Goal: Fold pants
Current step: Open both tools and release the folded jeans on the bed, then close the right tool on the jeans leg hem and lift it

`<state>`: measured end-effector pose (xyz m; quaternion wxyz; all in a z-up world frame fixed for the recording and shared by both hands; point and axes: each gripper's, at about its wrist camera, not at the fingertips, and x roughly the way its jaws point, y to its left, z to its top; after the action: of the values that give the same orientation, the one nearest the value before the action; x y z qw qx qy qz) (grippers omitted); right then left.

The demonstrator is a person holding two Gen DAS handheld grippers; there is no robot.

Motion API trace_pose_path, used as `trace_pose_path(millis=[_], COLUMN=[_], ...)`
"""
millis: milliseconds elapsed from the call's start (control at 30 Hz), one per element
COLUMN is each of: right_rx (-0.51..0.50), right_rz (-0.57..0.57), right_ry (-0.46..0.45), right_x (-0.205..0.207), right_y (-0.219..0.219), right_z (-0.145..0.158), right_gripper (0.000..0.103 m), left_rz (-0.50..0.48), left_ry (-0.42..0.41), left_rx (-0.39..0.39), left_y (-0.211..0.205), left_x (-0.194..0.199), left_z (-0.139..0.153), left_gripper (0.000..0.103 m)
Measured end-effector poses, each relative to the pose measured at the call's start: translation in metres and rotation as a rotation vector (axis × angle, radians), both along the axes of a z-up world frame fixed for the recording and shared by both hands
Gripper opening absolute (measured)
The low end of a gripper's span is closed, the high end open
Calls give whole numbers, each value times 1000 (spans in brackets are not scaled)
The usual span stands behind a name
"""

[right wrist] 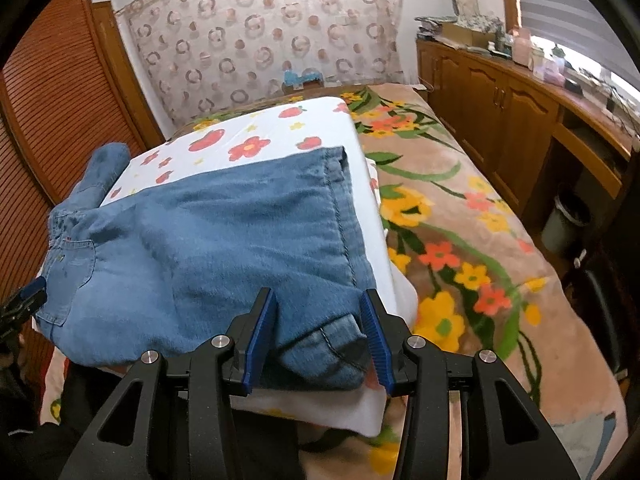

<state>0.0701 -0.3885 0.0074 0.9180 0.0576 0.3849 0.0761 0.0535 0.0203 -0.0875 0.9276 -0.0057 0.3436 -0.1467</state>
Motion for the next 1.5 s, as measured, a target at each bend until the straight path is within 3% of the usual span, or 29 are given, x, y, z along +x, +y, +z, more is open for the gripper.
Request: trace_pose_path(millis=[167, 367, 567, 1000, 1500], right_rx=[-32, -46, -70, -87, -107], right_rz=[51, 103, 137, 168, 456], right_ry=[0, -35, -53, -167, -280], right_x=[5, 2, -3, -12, 12], right_y=[10, 19, 22, 38, 157], right_z=[4, 17, 23, 45, 73], right_gripper=[46, 11, 4, 3, 3], left_rz=[2, 8, 9, 12, 52], left_ry=[3, 10, 11, 4, -48], left_rx=[1, -5, -3, -9, -7], left_y=[1, 3, 3, 4, 27], left_x=[-1, -2, -2, -1, -13], left_z=[-2, -5, -6, -5, 14], left_gripper=[82, 82, 82, 82, 82])
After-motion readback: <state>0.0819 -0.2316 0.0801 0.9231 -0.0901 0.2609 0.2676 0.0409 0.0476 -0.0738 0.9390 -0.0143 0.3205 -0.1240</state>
